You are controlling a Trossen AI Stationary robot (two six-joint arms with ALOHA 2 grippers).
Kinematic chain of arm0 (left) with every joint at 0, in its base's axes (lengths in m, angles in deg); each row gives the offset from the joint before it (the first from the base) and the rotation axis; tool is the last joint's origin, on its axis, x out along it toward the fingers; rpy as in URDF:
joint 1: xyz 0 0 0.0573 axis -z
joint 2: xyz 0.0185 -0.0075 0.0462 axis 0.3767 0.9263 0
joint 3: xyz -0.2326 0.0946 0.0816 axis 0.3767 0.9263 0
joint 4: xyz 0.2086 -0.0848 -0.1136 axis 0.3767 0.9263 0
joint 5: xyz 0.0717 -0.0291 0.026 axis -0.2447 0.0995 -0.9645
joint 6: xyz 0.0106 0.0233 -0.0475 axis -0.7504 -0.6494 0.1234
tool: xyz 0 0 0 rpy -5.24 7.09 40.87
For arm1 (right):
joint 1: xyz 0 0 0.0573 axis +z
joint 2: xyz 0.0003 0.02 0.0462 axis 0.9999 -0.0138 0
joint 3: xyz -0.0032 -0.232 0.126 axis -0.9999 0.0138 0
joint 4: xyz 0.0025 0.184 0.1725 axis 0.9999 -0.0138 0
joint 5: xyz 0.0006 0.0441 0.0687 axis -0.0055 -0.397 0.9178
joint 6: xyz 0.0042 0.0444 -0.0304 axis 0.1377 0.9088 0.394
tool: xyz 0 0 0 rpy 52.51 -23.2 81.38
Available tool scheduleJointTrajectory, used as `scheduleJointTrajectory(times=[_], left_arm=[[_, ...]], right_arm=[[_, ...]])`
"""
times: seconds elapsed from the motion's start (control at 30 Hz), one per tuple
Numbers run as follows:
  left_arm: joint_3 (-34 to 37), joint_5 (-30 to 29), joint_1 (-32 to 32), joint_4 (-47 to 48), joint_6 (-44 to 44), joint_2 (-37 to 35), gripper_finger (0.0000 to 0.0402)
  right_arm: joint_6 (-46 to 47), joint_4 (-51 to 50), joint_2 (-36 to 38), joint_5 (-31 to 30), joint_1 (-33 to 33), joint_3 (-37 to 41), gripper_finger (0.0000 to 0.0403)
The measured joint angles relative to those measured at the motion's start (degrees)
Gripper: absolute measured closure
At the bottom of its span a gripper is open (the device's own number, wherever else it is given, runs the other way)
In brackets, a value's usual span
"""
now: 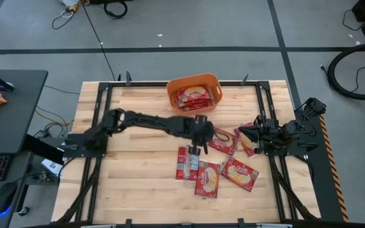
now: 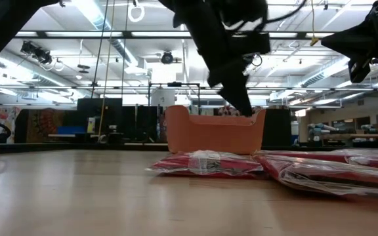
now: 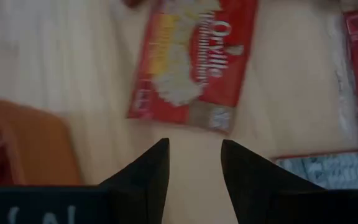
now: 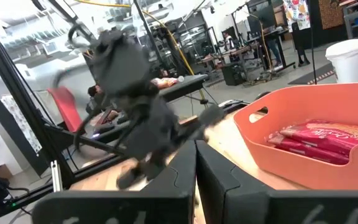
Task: Sort popcorn bags into baskets
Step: Stack the popcorn bag on top of the stacked popcorn bag into the bin
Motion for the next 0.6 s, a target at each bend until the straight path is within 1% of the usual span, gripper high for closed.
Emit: scheduleJointTrajectory(times=[0.13, 0.23, 0.3, 0.4, 0.5, 0.6], left_arm=[[0.02, -1.89, 1.7, -7.71, -1.11, 3.54, 0.0253], [0.02, -4.22, 2.44, -14.16, -4.53, 5.88, 0.0253], [0.07, -4.51, 2.69, -18.41, -6.18, 7.13, 0.0253], [0.01, -1.57, 2.52, -23.7, -6.74, 8.62, 0.0253], [0.01, 2.43, 2.11, -26.71, -6.43, 10.06, 0.0253], [0.02, 3.6, 1.83, -27.71, -6.72, 11.2, 0.0253]], right_arm=[[0.0, 0.18, 0.0, 0.0, -0.02, 0.0, 0.0386], [0.0, 0.25, 0.01, 0.0, -0.01, 0.0, 0.0386], [0.0, 0.25, 0.0, 0.01, 0.0, 0.0, 0.0386], [0.0, 0.21, 0.01, 0.02, 0.0, 0.0, 0.0386], [0.0, 0.24, 0.0, 0.01, 0.0, 0.0, 0.0386], [0.0, 0.23, 0.0, 0.02, 0.0, 0.0, 0.0386]])
